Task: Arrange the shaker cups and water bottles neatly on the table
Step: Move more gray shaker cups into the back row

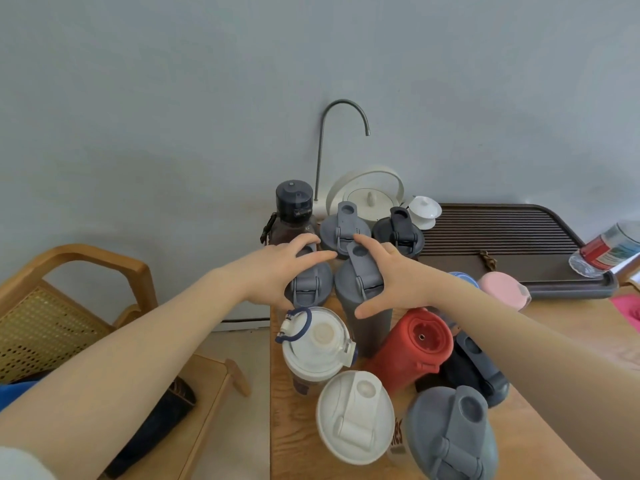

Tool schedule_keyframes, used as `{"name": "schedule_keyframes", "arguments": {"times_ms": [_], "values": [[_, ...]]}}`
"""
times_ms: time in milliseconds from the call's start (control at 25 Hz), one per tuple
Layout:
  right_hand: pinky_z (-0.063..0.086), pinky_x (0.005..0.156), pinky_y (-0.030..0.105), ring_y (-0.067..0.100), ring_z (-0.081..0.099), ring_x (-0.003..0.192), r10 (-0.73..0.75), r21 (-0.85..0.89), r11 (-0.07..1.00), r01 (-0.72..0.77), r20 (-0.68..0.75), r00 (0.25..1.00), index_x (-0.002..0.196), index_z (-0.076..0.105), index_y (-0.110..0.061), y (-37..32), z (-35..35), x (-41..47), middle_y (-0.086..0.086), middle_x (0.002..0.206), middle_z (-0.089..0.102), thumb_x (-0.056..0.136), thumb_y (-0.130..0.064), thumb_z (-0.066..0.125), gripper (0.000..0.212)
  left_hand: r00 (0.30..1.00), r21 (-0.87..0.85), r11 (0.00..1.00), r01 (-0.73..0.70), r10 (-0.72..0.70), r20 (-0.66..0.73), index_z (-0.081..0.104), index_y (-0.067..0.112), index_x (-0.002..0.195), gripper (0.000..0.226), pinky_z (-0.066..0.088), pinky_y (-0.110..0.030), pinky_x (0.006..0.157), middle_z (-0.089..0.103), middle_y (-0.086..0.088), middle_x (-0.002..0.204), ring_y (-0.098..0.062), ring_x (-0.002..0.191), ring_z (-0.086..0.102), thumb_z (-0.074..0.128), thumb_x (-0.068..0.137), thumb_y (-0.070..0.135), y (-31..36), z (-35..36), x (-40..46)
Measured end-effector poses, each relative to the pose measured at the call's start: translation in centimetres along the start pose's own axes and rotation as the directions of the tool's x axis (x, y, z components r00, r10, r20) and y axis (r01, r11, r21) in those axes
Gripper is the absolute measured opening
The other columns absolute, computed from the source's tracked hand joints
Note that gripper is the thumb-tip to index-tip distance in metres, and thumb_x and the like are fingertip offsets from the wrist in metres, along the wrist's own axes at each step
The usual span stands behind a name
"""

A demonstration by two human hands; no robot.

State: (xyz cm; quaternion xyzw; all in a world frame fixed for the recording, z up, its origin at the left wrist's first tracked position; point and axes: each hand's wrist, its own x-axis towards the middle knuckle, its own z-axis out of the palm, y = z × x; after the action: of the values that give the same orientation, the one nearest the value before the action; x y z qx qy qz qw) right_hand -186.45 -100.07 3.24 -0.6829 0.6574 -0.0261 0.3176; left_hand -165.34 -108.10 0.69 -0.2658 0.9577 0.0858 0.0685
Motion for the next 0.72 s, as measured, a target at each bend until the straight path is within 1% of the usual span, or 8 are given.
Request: {"name": "schedule_keyframes", "arguments": {"times_ms": [120,200,320,400,440,520,600,720], "values": [[0.037,0.087,0.030,0.020,0.042,0.107,0.014,0.030,0.999,-0.014,-0.009,1.000,0.139,0.009,-0.030,-0.3,0.1,-0.7,0.007,0.132,0.031,0.066,-0.042,0.078,0.101,0.998,-0.138,0.990,-0.016,0.009,-0.054,-0.003,0.033,0.143,0.108,0.035,-0.027,0.100,-0.012,0.004,0.154,-0.012,0.133,0.022,0.076,0.070,0.031,-0.7,0.8,-0.8],[0.036,0.080,0.028,0.019,0.044,0.099,0.023,0.016,1.000,-0.023,-0.058,0.998,0.134,0.016,-0.024,-0.3,0.3,-0.9,0.008,0.127,0.036,0.066,-0.039,0.078,0.094,0.991,-0.334,0.942,0.033,-0.074,-0.111,0.001,0.033,0.143,0.103,0.031,-0.022,0.099,-0.009,0.008,0.154,-0.003,0.129,0.017,0.075,0.071,0.035,-1.0,1.4,-1.8],[0.036,0.066,0.023,0.014,0.048,0.079,0.032,0.031,0.999,-0.028,-0.138,0.990,0.132,0.019,-0.016,-0.1,0.6,-1.0,0.004,0.109,0.042,0.067,-0.031,0.078,0.089,0.912,-0.655,0.743,0.138,-0.353,-0.208,0.015,0.025,0.142,0.090,0.032,-0.024,0.096,0.018,0.000,0.148,-0.013,0.126,0.034,0.072,0.073,0.037,-0.9,2.4,-2.8],[0.032,0.055,0.020,0.007,0.043,0.067,0.042,0.065,0.997,-0.030,-0.200,0.979,0.130,0.020,-0.014,-0.2,0.8,-0.7,0.001,0.094,0.041,0.067,-0.029,0.077,0.086,0.858,-0.737,0.650,0.184,-0.473,-0.203,0.019,0.022,0.141,0.089,0.037,-0.028,0.095,0.028,-0.005,0.144,-0.017,0.121,0.039,0.074,0.072,0.034,-0.4,2.9,-2.5],[0.031,0.054,0.020,0.008,0.043,0.066,0.049,0.081,0.996,-0.031,-0.230,0.972,0.130,0.020,-0.014,-0.3,0.8,-0.5,0.001,0.091,0.042,0.067,-0.029,0.077,0.086,0.853,-0.748,0.631,0.205,-0.490,-0.181,0.018,0.022,0.141,0.094,0.037,-0.031,0.097,0.029,-0.006,0.144,-0.019,0.123,0.038,0.077,0.069,0.033,-0.1,3.2,-2.2],[0.035,0.060,0.023,0.017,0.047,0.078,0.054,0.104,0.994,-0.025,-0.283,0.957,0.131,0.020,-0.014,-0.8,1.1,0.0,0.006,0.103,0.045,0.068,-0.030,0.077,0.087,0.866,-0.738,0.640,0.217,-0.474,-0.157,0.014,0.024,0.142,0.103,0.036,-0.035,0.102,0.029,-0.006,0.144,-0.022,0.128,0.036,0.081,0.064,0.033,0.5,3.5,-1.5],[0.037,0.072,0.028,0.020,0.048,0.090,0.054,0.128,0.992,-0.012,-0.327,0.944,0.132,0.020,-0.014,-1.4,1.6,0.6,0.010,0.120,0.045,0.069,-0.032,0.076,0.087,0.873,-0.729,0.656,0.195,-0.455,-0.176,0.015,0.025,0.141,0.105,0.037,-0.036,0.102,0.031,-0.007,0.141,-0.023,0.127,0.038,0.083,0.061,0.031,0.7,3.8,-0.9],[0.039,0.080,0.030,0.022,0.048,0.098,0.057,0.134,0.991,-0.010,-0.346,0.937,0.135,0.019,-0.015,-2.1,1.9,1.5,0.014,0.131,0.042,0.068,-0.037,0.076,0.090,0.836,-0.733,0.647,0.211,-0.508,-0.208,0.019,0.024,0.139,0.102,0.039,-0.036,0.099,0.033,-0.007,0.139,-0.024,0.124,0.041,0.084,0.060,0.030,0.8,4.4,-0.9]]}}
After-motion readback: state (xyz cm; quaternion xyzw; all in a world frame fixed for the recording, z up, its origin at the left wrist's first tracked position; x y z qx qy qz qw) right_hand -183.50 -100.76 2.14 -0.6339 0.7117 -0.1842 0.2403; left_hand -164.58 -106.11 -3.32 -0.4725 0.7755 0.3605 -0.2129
